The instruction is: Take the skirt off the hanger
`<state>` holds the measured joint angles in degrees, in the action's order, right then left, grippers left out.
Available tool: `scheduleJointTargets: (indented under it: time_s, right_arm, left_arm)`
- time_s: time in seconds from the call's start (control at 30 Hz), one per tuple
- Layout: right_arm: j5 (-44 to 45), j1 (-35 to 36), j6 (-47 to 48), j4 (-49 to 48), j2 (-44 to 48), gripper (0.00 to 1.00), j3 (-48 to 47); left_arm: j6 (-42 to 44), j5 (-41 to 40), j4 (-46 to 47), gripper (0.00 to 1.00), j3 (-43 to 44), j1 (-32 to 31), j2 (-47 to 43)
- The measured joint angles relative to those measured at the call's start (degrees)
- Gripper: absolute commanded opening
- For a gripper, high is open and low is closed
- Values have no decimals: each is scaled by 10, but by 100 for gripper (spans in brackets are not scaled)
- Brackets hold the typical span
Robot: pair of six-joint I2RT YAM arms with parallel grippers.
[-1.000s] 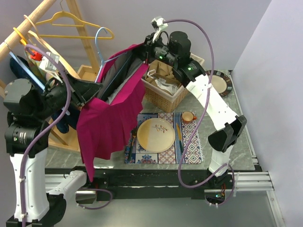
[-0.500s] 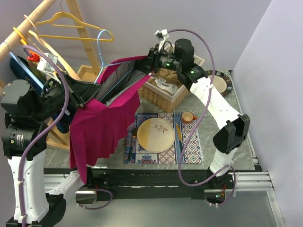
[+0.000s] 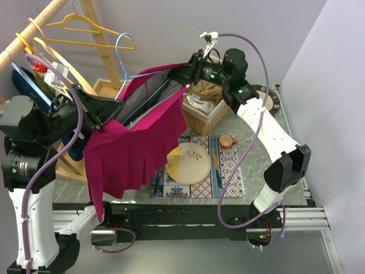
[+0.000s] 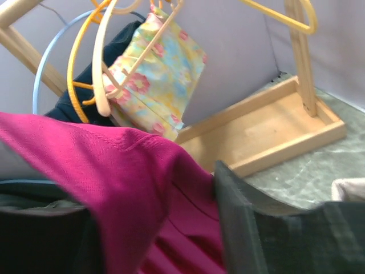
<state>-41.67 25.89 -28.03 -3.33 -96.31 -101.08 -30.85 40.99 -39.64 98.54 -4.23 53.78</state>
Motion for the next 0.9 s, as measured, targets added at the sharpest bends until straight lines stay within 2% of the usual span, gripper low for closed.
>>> scheduleJointTargets:
  time_s: [0.03,0.07,0.1,0.17,0.2,0.47,0.5,0.53,0.57,0.6,0.9]
  right_arm:
    - [-3,0,-9,-8,0,47,3]
    - [-7,0,-18,-15,0,59,3]
    - [-10,0,-27,-20,0,66,3]
    - [-12,-1,-39,-34,0,76,3]
    - [-13,-2,-44,-39,0,77,3]
    - [-15,-6,-60,-64,9,72,10]
    - [-16,-6,-60,-66,9,68,10]
    - [-18,-7,-61,-67,10,59,10]
    - [-24,-7,-63,-70,10,41,10]
    - [-29,-7,-63,-72,10,38,10]
    - [-83,-16,-83,-122,13,53,37]
  left_arm:
    - [0,1,0,1,0,0,0]
    - [0,2,0,1,0,0,1]
    - [0,2,1,1,0,0,1]
    - [0,1,6,1,0,0,0]
    - [0,1,8,1,0,0,-1]
    - [0,1,21,1,-2,0,-4]
    - [0,1,21,1,-2,0,-4]
    - [0,0,21,1,-3,0,-3]
    - [0,-2,21,1,-3,0,-3]
    - [0,-4,21,1,-3,0,-3]
    - [-1,2,26,1,-10,-1,-3]
